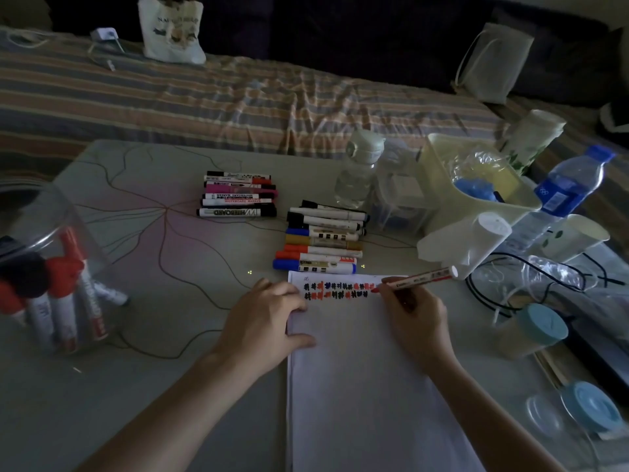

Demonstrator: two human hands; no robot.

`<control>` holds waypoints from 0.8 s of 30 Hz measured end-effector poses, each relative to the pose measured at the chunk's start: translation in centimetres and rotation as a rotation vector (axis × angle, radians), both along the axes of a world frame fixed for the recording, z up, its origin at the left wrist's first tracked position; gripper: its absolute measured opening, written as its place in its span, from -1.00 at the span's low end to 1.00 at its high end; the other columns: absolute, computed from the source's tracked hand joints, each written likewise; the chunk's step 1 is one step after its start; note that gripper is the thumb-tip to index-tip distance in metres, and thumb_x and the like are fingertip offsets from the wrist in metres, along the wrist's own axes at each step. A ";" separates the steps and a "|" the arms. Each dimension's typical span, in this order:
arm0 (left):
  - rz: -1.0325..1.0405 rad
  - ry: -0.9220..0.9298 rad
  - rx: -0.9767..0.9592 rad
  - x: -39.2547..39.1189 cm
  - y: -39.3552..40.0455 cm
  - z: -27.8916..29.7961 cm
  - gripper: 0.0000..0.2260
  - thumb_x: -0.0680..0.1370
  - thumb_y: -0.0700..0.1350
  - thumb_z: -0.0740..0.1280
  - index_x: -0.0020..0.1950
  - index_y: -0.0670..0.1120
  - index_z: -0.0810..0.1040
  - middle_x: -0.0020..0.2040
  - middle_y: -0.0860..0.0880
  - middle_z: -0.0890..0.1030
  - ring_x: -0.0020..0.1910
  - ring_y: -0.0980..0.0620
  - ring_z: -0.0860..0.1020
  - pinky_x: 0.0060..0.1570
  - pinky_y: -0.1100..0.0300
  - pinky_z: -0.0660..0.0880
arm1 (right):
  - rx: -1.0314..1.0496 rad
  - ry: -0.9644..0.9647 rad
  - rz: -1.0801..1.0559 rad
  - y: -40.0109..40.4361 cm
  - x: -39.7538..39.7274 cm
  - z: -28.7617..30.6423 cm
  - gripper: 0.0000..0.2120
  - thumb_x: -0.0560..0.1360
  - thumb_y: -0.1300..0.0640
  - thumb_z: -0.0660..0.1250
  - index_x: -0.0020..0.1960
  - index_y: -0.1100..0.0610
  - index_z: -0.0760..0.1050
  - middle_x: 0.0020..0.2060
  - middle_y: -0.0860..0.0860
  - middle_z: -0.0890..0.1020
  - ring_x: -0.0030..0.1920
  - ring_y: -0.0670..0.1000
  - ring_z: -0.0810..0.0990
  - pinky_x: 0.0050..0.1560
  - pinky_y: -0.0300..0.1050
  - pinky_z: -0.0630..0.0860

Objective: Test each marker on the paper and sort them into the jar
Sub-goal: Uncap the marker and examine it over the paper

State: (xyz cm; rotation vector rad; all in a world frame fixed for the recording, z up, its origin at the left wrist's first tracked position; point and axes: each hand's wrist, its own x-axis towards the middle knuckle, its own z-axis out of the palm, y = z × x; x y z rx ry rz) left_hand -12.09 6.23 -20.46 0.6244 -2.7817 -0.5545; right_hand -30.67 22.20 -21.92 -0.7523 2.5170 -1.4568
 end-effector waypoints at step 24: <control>0.000 -0.035 -0.006 0.1 0.2 0.4 -0.46 0.36 0.25 0.46 0.27 0.04 0.57 0.29 0.12 0.50 0.21 0.09 0.39 0.07 0.28 0.33 | 0.022 0.085 0.011 0.0 0.4 -0.2 -0.87 0.51 0.06 0.40 -0.15 0.11 0.58 -0.30 -0.02 0.63 -0.30 -0.02 0.58 -0.36 -0.39 0.42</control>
